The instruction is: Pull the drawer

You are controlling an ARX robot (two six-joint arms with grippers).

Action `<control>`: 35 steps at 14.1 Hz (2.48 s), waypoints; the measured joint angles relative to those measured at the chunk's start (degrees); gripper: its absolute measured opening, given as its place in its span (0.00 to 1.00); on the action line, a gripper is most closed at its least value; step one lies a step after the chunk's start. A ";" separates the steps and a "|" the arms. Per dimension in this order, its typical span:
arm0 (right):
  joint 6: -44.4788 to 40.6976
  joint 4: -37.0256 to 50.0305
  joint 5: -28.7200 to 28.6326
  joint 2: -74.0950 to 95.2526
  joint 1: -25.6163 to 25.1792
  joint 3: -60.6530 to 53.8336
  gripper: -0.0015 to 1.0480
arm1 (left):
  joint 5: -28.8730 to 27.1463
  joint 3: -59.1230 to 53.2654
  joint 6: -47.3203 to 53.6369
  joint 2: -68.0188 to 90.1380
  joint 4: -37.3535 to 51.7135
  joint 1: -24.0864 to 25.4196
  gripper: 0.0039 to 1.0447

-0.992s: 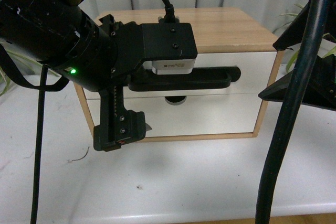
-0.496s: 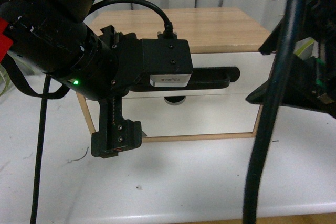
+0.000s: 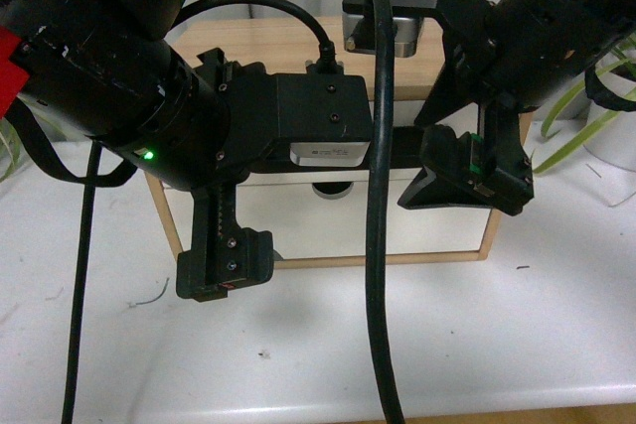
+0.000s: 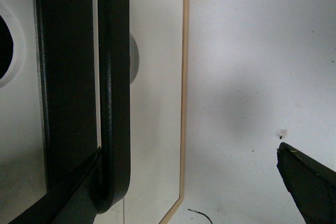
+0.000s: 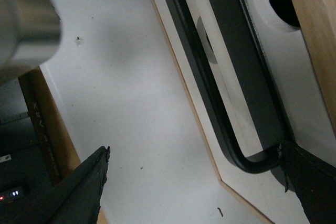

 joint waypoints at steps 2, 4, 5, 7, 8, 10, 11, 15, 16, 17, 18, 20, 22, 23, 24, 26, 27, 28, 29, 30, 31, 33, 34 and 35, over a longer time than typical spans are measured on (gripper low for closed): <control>-0.55 -0.35 0.00 2.71 0.28 2.21 0.94 | -0.61 0.00 0.48 0.00 0.15 -0.13 0.94; -1.07 -0.35 0.04 3.19 0.28 2.23 0.94 | -1.01 -0.04 1.44 0.07 0.28 -0.17 0.94; -1.29 -0.15 0.20 3.56 0.28 2.23 0.94 | -1.16 -0.13 1.57 0.26 0.48 -0.17 0.94; -2.03 0.31 0.24 4.55 0.26 2.27 0.94 | -1.81 -0.77 2.93 0.44 1.73 -0.17 0.94; -2.29 -0.07 0.26 4.66 0.26 2.27 0.94 | -1.88 -0.83 3.17 0.52 1.81 -0.20 0.94; -3.30 -5.75 0.20 4.92 0.28 3.28 0.94 | -2.27 -0.94 5.70 0.52 1.18 -0.48 0.94; -3.82 -7.28 0.24 4.90 0.28 3.58 0.94 | -1.86 -0.94 6.47 0.50 0.46 -0.48 0.94; -4.98 -9.31 -1.31 2.34 0.24 0.31 0.94 | 0.22 -1.36 9.29 -2.03 -6.36 -0.79 0.94; -7.10 -8.98 -2.25 -3.72 1.16 -7.82 0.94 | 1.60 -5.77 12.13 -7.06 -10.43 -1.92 0.94; -6.99 -9.27 -2.64 -7.91 2.62 -13.05 0.94 | 2.08 -9.92 13.60 -11.19 -11.67 -2.99 0.94; -6.91 -8.59 -2.95 -11.02 3.58 -16.79 0.94 | 3.23 -13.05 13.84 -14.29 -11.85 -3.48 0.94; -3.08 -0.39 -3.30 -14.95 4.00 -22.99 0.94 | 5.05 -18.12 12.37 -19.04 -4.59 -4.15 0.94; 5.79 10.71 -8.70 -21.57 2.60 -28.94 0.94 | 9.22 -21.44 4.96 -23.32 6.23 -3.78 0.94; 9.11 14.47 -10.29 -25.40 1.90 -31.43 0.94 | 10.51 -22.82 1.27 -26.73 8.70 -3.37 0.94; 13.03 18.91 -10.23 -30.60 1.09 -34.36 0.94 | 12.39 -24.57 -2.99 -31.65 9.90 -2.64 0.94; 19.15 25.79 -6.12 -39.98 -1.01 -41.11 0.94 | 13.18 -29.79 -11.04 -40.44 14.38 -0.35 0.94; 21.97 29.14 -3.37 -43.87 -2.56 -44.94 0.94 | 12.48 -33.22 -15.04 -44.19 17.05 1.62 0.94; 26.05 33.55 1.88 -49.20 -5.77 -49.66 0.94 | 11.17 -38.03 -20.65 -49.18 21.27 5.49 0.94; 30.49 36.15 7.69 -55.65 -9.35 -53.51 0.94 | 11.96 -42.38 -27.10 -54.75 24.26 10.16 0.94; 35.10 36.52 13.27 -62.75 -12.83 -57.51 0.94 | 12.17 -46.47 -34.05 -60.70 25.00 15.17 0.94; 39.54 35.80 17.33 -68.61 -15.65 -61.07 0.94 | 13.33 -49.42 -40.63 -65.92 23.28 20.09 0.94; 49.48 33.16 27.82 -81.02 -18.08 -68.43 0.94 | 19.08 -54.23 -56.33 -78.01 17.05 33.51 0.94; 53.40 33.59 31.85 -85.20 -19.06 -71.10 0.94 | 21.51 -55.67 -62.18 -82.27 15.80 38.18 0.94; 56.15 35.15 35.50 -86.95 -19.69 -72.76 0.94 | 21.35 -56.39 -65.07 -84.11 13.49 40.06 0.94</control>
